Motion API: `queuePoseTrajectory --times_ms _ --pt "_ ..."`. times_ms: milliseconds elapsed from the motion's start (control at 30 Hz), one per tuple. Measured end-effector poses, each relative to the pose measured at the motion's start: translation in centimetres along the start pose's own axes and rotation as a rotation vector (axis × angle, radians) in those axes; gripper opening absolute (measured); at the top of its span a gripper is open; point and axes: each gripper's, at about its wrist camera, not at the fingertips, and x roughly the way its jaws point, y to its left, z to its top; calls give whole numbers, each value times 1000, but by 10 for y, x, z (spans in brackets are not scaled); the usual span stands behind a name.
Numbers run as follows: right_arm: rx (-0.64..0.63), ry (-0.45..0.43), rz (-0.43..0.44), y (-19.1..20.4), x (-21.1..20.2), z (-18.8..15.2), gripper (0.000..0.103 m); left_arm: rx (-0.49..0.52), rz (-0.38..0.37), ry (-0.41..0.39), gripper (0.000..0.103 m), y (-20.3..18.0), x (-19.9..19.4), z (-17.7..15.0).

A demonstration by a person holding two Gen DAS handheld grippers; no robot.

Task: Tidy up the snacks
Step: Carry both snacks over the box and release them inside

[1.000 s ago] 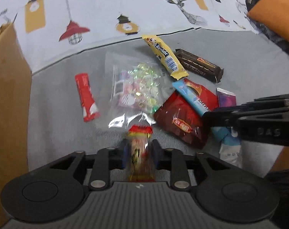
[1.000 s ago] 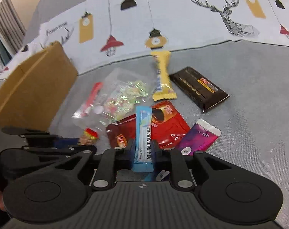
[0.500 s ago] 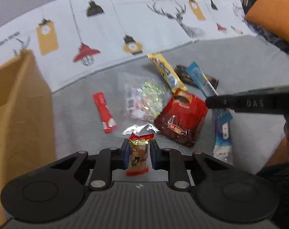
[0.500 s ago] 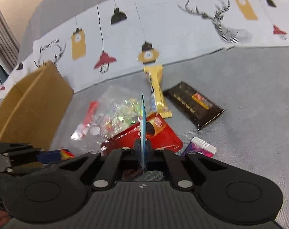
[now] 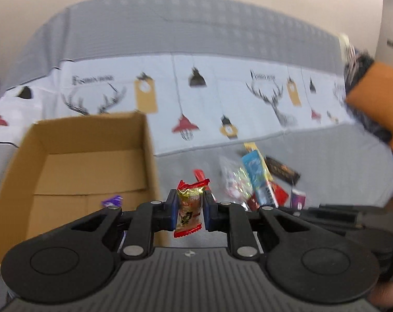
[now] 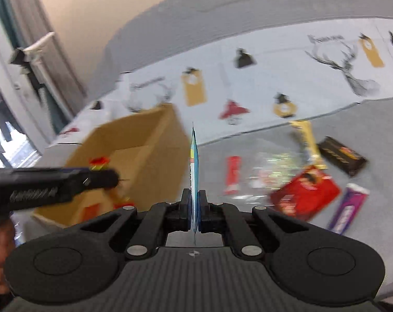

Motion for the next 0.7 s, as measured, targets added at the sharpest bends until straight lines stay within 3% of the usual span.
queuePoseTrajectory --times_ms 300,533,700 --pt "-157 -19 51 106 -2 43 4 -105 33 -115 21 82 -59 16" --pt "-293 -47 63 164 -5 70 4 -173 59 -178 21 140 -81 22" --pt "-346 -13 52 177 19 64 4 -187 103 -76 21 166 -37 -1"
